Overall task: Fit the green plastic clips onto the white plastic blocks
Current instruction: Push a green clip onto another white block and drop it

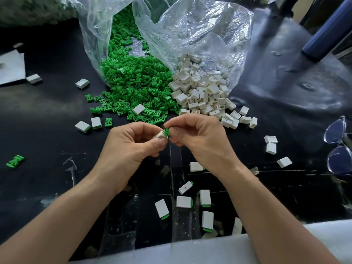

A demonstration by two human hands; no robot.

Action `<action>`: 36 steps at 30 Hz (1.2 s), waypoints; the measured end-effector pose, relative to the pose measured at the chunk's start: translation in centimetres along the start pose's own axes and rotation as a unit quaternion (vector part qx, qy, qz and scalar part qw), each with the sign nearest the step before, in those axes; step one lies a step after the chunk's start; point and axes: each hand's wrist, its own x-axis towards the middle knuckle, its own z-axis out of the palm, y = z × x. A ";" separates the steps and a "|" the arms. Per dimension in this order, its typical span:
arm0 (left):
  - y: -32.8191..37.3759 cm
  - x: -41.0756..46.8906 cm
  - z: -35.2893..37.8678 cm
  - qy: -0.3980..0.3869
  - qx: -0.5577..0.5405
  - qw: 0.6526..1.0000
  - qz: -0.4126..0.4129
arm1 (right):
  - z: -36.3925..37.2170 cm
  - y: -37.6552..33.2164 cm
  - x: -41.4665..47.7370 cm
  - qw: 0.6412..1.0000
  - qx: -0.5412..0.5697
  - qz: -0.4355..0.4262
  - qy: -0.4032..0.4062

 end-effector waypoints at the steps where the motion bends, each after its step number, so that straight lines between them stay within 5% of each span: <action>1: 0.0 0.0 0.0 0.001 0.001 1.000 0.001 | 0.0 0.0 0.0 1.000 -0.006 0.002 0.000; 12: -0.2 0.2 0.0 0.017 -0.017 1.000 -0.007 | 0.0 0.4 0.0 0.992 -0.125 -0.012 -0.007; 22: 0.1 0.0 0.2 0.006 -0.045 0.999 -0.021 | -0.2 0.4 0.2 0.994 -0.072 0.000 0.078; 29: 0.3 -0.1 0.1 -0.001 -0.032 0.999 -0.033 | 0.0 0.0 0.1 0.998 0.033 0.041 0.035; 36: 0.2 -0.1 0.1 0.005 -0.016 0.999 -0.031 | 0.1 0.0 0.0 0.999 -0.022 0.030 0.019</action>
